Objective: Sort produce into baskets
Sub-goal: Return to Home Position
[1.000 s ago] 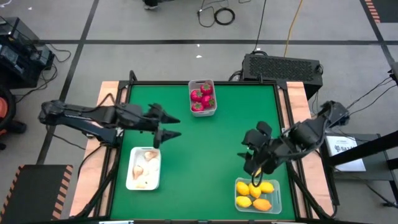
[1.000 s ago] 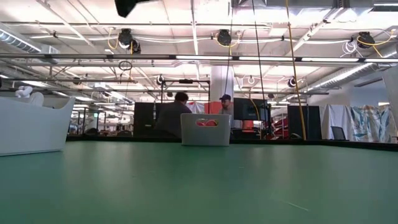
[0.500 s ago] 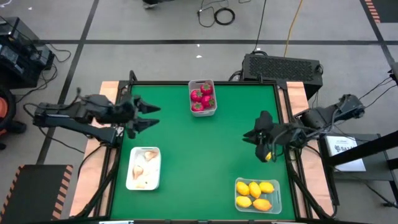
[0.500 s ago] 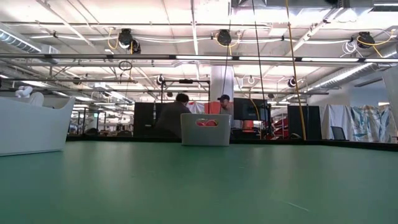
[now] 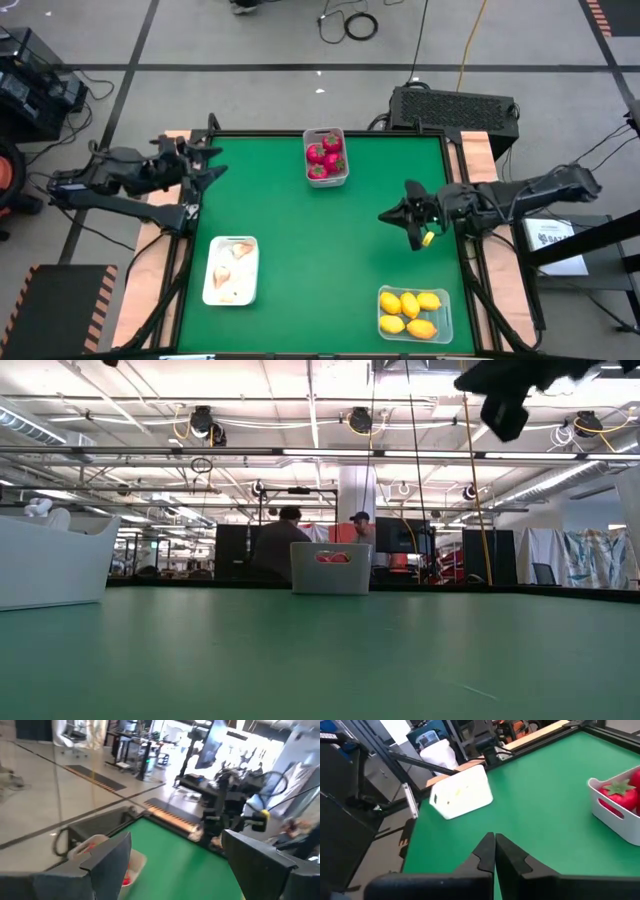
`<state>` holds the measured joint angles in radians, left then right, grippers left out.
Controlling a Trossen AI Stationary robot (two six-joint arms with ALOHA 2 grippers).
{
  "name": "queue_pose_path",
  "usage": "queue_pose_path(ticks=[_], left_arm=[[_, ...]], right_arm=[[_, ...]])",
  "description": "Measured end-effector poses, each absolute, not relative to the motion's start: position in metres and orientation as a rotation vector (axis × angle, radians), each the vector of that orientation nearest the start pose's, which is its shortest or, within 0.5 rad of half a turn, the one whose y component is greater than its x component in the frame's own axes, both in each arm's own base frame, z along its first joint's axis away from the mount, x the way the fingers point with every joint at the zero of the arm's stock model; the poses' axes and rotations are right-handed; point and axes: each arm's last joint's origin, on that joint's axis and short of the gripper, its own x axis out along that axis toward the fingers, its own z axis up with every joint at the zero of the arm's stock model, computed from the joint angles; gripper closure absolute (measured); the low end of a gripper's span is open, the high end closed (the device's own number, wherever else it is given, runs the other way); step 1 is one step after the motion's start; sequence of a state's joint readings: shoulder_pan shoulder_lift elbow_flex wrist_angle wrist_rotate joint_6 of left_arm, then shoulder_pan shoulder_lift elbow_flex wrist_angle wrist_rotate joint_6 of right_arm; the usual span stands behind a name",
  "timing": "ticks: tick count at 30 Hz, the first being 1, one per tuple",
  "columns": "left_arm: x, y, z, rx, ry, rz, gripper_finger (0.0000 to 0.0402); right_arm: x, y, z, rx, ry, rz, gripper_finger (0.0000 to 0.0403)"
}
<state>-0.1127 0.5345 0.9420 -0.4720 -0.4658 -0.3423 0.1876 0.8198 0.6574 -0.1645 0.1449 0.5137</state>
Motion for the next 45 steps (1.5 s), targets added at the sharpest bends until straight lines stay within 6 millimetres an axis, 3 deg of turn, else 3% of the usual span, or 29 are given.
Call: queue_pose_path(ticks=[5, 11, 21, 24, 30, 39, 45], left_arm=[[0.078, 0.005, 0.374, -0.280, 0.019, 0.394, 0.0089], [0.069, 0.008, 0.339, -0.374, -0.005, 0.438, 0.0118], [0.092, 0.008, 0.259, -0.494, -0.031, 0.404, 0.0128], [0.099, 0.010, 0.246, -0.528, -0.073, 0.388, 0.0128], [0.102, 0.016, 0.239, -0.538, -0.105, 0.364, 0.0128], [0.106, 0.023, 0.223, -0.590, -0.131, 0.327, 0.0128], [0.107, 0.027, 0.215, -0.589, -0.181, 0.314, 0.0128]], right_arm=[[0.183, 0.010, 0.276, 0.435, 0.321, -0.097, 0.0402], [0.174, -0.010, 0.264, 0.456, 0.321, -0.159, 0.0403], [0.147, -0.023, 0.240, 0.536, 0.166, -0.249, 0.0403], [0.142, -0.024, 0.237, 0.538, 0.132, -0.253, 0.0403], [0.127, -0.023, 0.236, 0.537, 0.139, -0.267, 0.0402], [0.102, -0.024, 0.235, 0.485, 0.061, -0.439, 0.0402], [0.101, -0.024, 0.215, 0.518, -0.026, -0.413, 0.0402]])
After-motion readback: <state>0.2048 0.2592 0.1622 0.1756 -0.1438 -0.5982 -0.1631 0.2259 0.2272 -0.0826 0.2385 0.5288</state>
